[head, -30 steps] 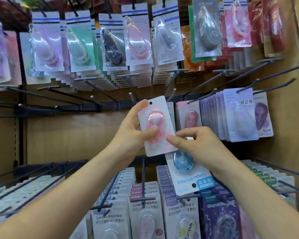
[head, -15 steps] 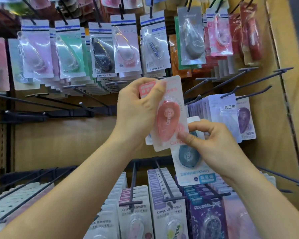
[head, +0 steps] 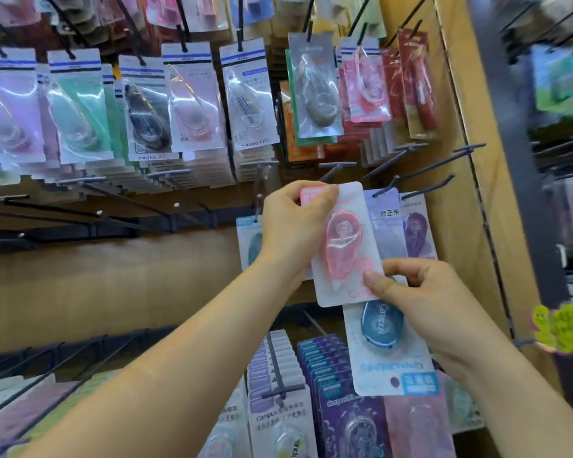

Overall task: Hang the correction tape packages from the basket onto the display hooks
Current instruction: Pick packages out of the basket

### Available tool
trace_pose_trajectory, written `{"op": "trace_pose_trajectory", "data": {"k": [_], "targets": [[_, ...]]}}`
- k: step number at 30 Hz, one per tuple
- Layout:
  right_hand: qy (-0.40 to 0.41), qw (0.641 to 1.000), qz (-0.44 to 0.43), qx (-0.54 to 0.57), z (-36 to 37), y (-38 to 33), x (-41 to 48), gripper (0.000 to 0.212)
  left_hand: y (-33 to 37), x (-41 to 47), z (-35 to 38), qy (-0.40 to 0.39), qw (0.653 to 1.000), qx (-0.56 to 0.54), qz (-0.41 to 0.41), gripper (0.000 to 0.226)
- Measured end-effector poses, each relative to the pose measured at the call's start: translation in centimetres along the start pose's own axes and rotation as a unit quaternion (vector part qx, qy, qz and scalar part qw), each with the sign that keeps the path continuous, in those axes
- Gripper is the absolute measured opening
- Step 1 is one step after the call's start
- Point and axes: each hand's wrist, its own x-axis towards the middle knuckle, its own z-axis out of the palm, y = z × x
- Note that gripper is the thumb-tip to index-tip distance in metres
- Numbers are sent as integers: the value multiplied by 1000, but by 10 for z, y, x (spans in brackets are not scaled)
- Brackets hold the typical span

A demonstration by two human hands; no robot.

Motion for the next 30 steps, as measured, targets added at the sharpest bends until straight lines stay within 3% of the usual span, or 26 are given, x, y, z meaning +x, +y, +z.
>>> {"op": "trace_pose_trajectory", "data": {"k": [5,11,18,21,26,30], "targets": [[-15,1000,28,4,-2,-5,0,14,-5,5,1,18,1000,5,-11,3],[-19,999,43,21,1,-3,1,16,4,11,-5,-30,995,1,-90,3],[-56,992,82,81,6,-3,2,21,8,18,-5,-45,996,67,-50,7],[-56,989,95,100,7,-4,2,19,7,21,-2,-45,994,65,-77,2],[15,1000,5,-21,10,-2,2,21,3,25,1,-51,981,39,-182,27],[37,995,-39,-85,10,0,4,24,2,28,1,-75,972,7,-224,33]]}}
